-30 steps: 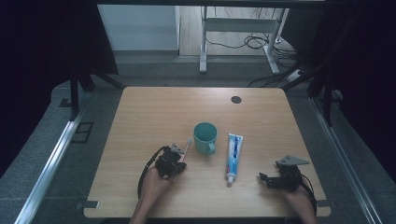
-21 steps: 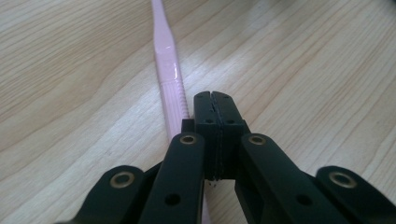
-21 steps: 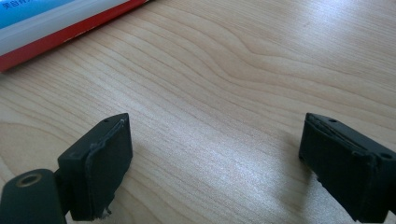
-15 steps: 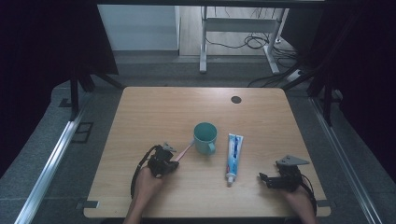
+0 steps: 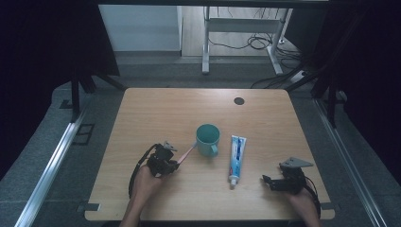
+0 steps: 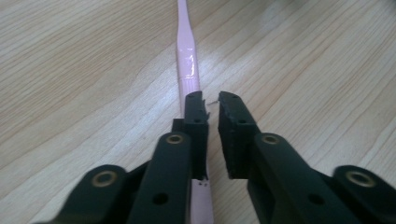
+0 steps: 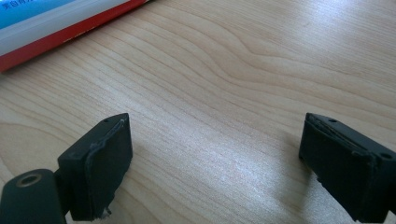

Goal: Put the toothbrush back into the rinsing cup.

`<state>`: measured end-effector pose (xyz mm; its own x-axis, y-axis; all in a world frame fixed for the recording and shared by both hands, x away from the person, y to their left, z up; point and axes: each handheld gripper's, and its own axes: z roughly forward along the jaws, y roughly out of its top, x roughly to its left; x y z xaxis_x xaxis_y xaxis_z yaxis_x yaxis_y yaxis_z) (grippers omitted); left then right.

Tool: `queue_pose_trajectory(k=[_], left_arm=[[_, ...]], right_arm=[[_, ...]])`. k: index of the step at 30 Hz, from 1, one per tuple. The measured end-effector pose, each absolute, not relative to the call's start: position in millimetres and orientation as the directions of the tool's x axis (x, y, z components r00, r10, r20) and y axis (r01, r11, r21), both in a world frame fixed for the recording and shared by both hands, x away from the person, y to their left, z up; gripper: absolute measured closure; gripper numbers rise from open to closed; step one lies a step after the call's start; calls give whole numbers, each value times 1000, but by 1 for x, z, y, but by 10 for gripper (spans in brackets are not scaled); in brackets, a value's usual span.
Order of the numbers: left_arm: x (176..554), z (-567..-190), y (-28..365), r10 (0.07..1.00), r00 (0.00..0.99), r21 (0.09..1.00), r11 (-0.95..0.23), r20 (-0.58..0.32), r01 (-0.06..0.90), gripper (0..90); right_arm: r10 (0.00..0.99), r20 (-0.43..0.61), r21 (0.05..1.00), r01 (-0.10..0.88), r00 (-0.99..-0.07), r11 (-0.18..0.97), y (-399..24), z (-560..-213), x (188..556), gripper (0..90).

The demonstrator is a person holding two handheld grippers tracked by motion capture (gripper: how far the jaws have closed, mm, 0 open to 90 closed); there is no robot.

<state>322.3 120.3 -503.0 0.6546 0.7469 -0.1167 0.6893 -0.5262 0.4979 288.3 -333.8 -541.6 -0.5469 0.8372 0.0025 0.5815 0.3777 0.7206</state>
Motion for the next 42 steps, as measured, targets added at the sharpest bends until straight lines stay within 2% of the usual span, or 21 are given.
queue_pose_trajectory(k=[7,20,31,42], left_arm=[[331,-500,121,756,645,424,-551,-111,719,725],[351,-496,104,757,647,262,-609,-91,749,651],[366,-497,85,757,649,142,-637,-69,758,611],[376,-497,73,764,642,69,-638,-63,767,634]], right_arm=[[837,2,721,581,-547,378,-334,-542,288,94],[837,2,721,581,-547,378,-334,-542,289,94],[837,2,721,581,-547,378,-334,-542,289,94],[837,1,720,581,-547,380,-334,-541,289,94]])
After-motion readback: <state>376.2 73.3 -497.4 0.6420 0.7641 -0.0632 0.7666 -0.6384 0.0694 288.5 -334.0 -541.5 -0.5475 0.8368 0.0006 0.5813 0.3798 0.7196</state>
